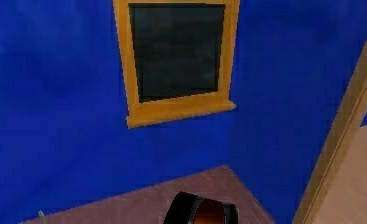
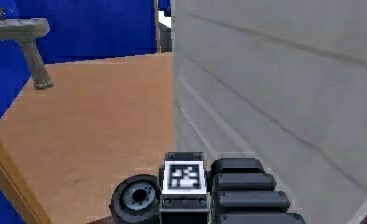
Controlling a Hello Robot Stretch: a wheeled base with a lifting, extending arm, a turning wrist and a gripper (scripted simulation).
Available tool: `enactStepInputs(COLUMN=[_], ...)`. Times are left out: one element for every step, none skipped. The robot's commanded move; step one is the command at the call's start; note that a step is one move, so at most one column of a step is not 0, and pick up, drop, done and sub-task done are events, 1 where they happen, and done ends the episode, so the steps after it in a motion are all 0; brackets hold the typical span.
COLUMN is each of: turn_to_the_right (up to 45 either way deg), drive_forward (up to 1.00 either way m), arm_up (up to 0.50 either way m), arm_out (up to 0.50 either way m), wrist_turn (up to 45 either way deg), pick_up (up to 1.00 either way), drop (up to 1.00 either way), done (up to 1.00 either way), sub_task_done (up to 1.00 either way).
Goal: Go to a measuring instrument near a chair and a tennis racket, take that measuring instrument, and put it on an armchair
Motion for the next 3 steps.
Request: enactStepInputs(turn_to_the_right=[0.0, 45.0, 30.0], drive_forward=[0.05, 0.00, 0.00], arm_up=[0.00, 0.00, 0.00], arm_out=[0.00, 0.00, 0.00], wrist_turn=[0.0, 0.0, 0.0], pick_up=[0.00, 0.00, 0.00], drop=[0.00, 0.00, 0.00], done=[0.00, 0.00, 0.00], sub_task_done=[0.00, 0.00, 0.00])
